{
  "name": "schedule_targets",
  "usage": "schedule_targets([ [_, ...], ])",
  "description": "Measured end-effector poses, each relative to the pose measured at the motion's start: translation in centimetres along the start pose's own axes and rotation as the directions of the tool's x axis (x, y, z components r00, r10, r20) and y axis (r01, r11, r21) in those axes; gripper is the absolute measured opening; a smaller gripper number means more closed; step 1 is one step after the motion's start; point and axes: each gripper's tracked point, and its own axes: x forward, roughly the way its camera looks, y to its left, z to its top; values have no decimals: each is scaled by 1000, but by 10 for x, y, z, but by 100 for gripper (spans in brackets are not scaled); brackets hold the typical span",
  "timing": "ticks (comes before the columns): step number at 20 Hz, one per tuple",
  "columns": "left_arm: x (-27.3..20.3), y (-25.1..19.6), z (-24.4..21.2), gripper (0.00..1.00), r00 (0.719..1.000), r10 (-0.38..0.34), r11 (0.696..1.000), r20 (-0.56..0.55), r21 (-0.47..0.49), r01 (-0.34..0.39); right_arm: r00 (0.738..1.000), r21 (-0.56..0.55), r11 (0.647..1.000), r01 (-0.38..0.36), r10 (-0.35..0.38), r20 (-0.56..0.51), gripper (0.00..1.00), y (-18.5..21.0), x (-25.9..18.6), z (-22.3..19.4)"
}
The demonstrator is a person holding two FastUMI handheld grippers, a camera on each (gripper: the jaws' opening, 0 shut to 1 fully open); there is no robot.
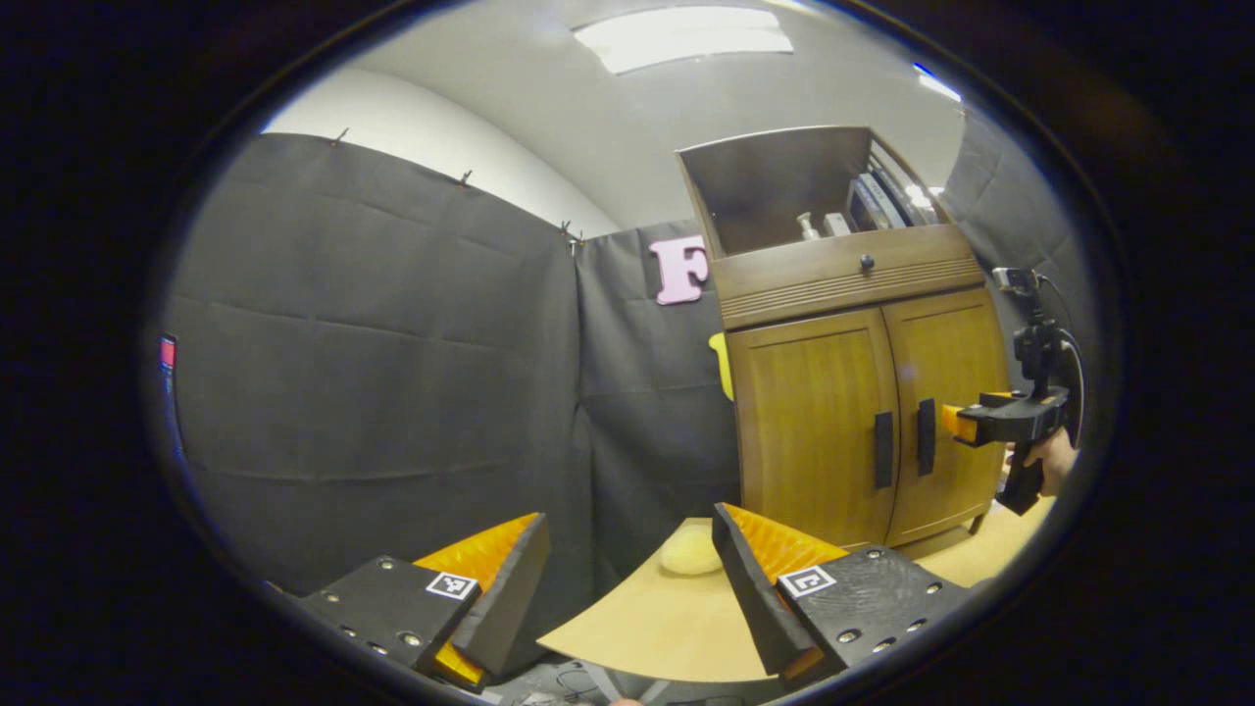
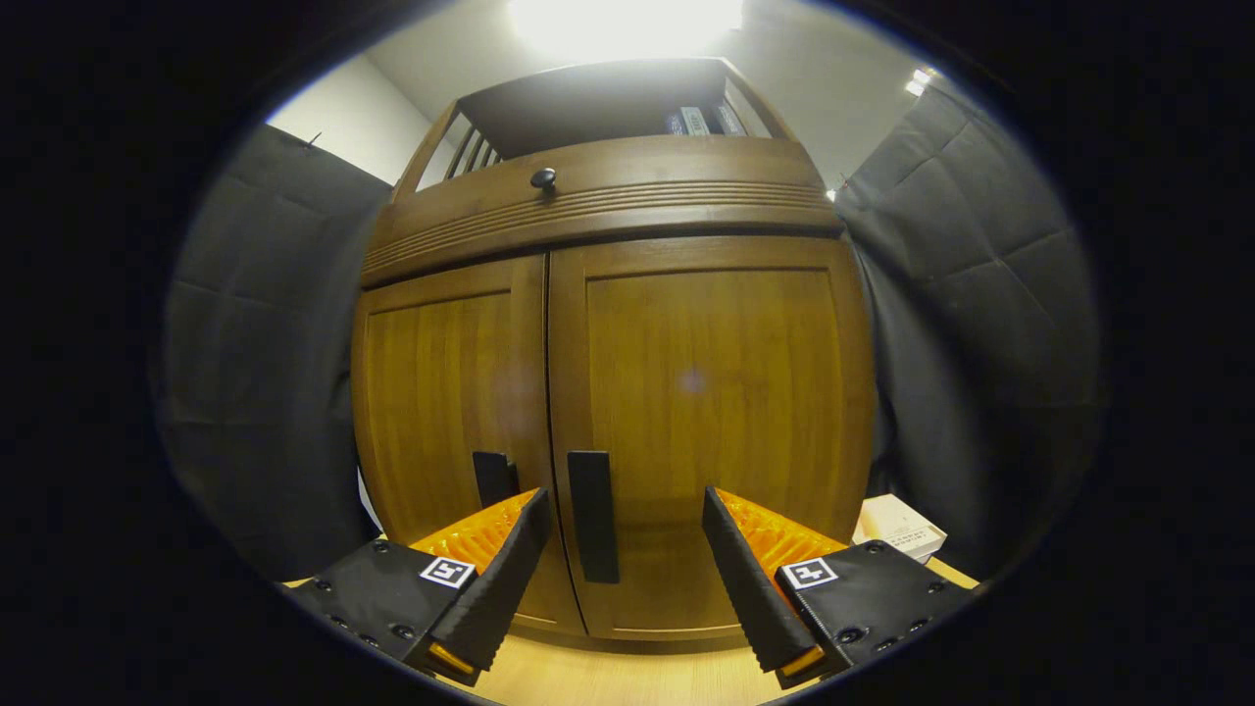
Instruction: Open the right door of the double-door shoe cabinet with the right hand, and open the left door with the left hand.
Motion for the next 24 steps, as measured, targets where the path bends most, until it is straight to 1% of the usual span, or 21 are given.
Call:
schedule_targets([
  [3,3,3,0,96,1000,26,1000,-9,6,-26,1000,-3,1000,-11,11,-25,98,4,15,-8],
  [6,3,6,0,96,999,46,999,-13,11,-46,998,12,1000,-18,19,-58,98,14,46,-20],
  [8,2,7,0,96,998,57,998,-15,13,-57,997,16,1000,-11,13,-76,90,17,57,-30],
  [9,2,8,-1,96,998,63,998,-18,14,-63,996,20,1000,-11,12,-84,92,17,62,-33],
  [12,3,8,-2,96,997,77,997,-25,13,-77,994,24,1000,-12,14,-107,91,16,71,-38],
  [14,2,9,-4,96,996,85,996,-28,13,-85,994,17,1000,-6,8,-112,70,16,79,-39],
  [15,2,9,-4,96,996,89,996,-28,13,-89,993,19,1000,-17,19,-120,59,19,81,-40],
  [18,2,10,-4,96,996,88,996,-27,13,-88,992,15,1000,-23,24,-125,59,19,85,-41],
  [19,1,10,-4,94,996,86,996,-26,13,-85,991,6,1000,-27,27,-133,39,21,86,-43],
  [20,1,10,-4,95,996,83,996,-25,12,-83,992,-12,1000,-25,23,-127,35,22,88,-39],
  [21,1,9,-5,94,997,79,997,-26,9,-79,990,-21,999,-32,29,-137,31,20,85,-41],
  [22,1,8,-5,95,997,73,997,-27,4,-73,990,-11,999,-44,42,-133,22,21,84,-39],
  [23,1,7,-6,95,997,66,998,-29,0,-66,988,8,998,-56,56,-144,26,21,83,-41],
  [24,0,7,-5,95,998,59,998,-30,-2,-59,989,18,998,-58,60,-133,18,24,84,-41],
])
